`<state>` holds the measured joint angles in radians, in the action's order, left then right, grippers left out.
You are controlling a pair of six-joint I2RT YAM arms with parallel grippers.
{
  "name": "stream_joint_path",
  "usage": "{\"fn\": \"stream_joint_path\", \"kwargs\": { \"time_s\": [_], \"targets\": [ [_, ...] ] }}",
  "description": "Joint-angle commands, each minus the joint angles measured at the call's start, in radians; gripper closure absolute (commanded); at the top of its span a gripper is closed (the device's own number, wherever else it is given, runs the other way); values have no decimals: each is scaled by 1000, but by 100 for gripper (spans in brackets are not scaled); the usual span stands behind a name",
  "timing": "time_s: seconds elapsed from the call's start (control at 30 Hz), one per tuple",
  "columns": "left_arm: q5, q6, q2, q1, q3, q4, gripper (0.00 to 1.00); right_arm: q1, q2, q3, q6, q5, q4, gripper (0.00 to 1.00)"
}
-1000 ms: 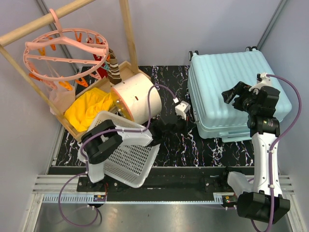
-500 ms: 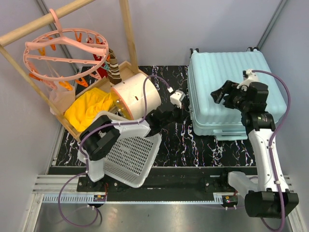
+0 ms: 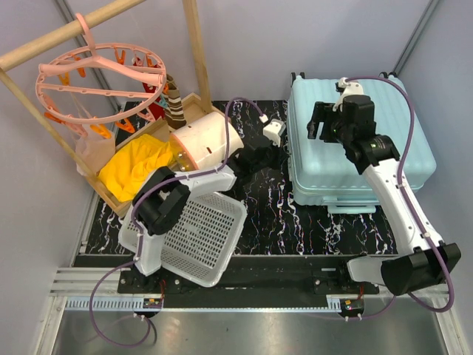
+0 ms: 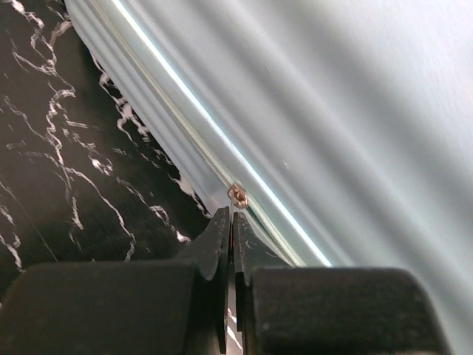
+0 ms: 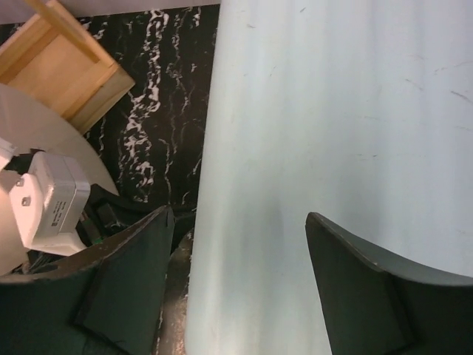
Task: Open, take out, and arrange the luggage
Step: Unzip the luggage at the center of the board.
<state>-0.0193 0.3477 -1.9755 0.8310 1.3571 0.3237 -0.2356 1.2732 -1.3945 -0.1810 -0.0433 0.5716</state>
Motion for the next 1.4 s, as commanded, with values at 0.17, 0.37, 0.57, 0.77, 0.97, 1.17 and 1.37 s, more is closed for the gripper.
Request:
{"fn": "stream_joint_path", "kwargs": {
  "time_s": [0.17, 0.37, 0.57, 0.77, 0.97, 1.17, 1.37],
  "targets": [
    [-76, -76, -98, -125, 240, 14, 100, -42, 92, -89, 29, -72, 39, 15],
    [-62, -10, -215, -207, 410, -12, 100, -42, 98, -90, 37, -85, 27, 15],
    [-39, 34, -379, -263, 603, 35, 100, -42, 78, -43, 54, -139, -12, 15],
    [-16, 59, -496, -288, 718, 152, 100, -42, 68, 35, 83, -220, -104, 14],
    [-4, 114, -569, -336, 809, 177, 100, -42, 103, 84, 138, -263, -239, 12],
    [-11, 91, -596, -349, 846, 183, 100, -42, 218, -41, 118, -227, -248, 11],
    [2, 116, -479, -363, 647, 201, 49, -42, 290, -193, 63, -216, -126, 11]
  ]
}}
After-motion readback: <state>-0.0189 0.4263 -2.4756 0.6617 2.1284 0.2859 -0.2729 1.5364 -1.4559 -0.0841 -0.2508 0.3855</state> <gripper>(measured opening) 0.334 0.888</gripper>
